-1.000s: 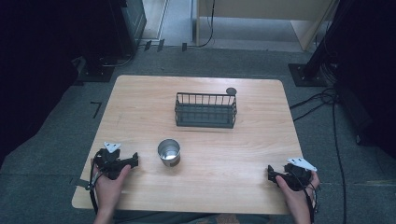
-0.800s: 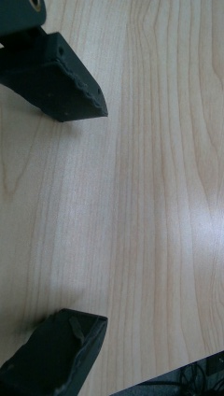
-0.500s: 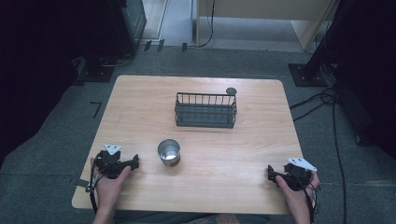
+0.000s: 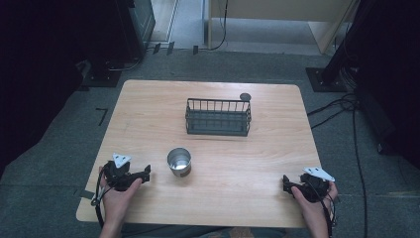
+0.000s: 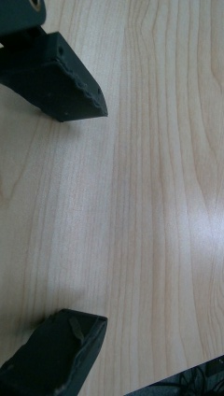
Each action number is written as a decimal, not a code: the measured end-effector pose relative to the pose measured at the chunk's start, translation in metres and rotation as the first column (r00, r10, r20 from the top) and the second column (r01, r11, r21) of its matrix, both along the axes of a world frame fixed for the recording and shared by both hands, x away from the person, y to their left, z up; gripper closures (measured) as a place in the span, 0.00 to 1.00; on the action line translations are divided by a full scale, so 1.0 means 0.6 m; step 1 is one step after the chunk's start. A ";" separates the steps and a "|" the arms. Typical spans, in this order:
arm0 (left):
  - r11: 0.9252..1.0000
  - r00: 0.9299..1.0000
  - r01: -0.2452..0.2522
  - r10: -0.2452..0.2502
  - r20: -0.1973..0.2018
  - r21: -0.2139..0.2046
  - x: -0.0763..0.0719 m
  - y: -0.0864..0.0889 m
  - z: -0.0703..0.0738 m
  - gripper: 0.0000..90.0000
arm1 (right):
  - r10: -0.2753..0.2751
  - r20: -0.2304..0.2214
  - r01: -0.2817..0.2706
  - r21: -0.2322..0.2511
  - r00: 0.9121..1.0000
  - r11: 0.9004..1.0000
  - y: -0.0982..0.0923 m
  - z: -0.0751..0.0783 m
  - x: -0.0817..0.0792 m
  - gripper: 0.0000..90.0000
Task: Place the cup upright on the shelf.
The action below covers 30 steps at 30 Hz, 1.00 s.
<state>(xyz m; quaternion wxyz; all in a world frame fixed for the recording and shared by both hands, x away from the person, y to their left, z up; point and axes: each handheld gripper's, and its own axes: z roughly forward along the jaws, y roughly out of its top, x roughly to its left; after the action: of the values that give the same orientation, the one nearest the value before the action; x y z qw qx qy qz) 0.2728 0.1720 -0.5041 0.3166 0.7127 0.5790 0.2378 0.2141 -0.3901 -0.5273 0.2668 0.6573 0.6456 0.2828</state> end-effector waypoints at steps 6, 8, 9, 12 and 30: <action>0.995 0.996 0.092 -0.091 0.019 -0.027 -0.012 -0.023 0.014 0.00 | 0.001 0.000 -0.001 -0.002 1.000 1.000 0.000 0.000 0.000 0.02; 0.992 0.993 0.120 -0.120 0.019 -0.036 -0.015 -0.032 0.017 0.00 | 0.001 0.000 -0.001 -0.002 1.000 1.000 0.000 0.000 0.000 0.02; 0.990 0.990 0.137 -0.136 0.018 -0.040 -0.016 -0.038 0.017 0.00 | 0.001 0.001 -0.001 -0.002 1.000 1.000 0.000 0.000 0.000 0.02; 0.983 0.984 0.179 -0.178 0.020 -0.037 -0.020 -0.052 0.018 0.00 | 0.001 0.000 -0.001 -0.002 1.000 1.000 0.000 0.000 0.000 0.02; 0.941 0.951 0.308 -0.302 0.062 -0.138 -0.025 -0.114 0.017 0.00 | 0.001 0.000 -0.001 -0.002 1.000 1.000 0.000 0.000 0.000 0.02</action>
<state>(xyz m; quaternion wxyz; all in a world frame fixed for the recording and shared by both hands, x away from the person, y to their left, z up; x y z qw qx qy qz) 0.2578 0.1033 -0.4938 0.4125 0.7638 0.4710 0.1569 0.2140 -0.3903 -0.5273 0.2673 0.6566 0.6462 0.2826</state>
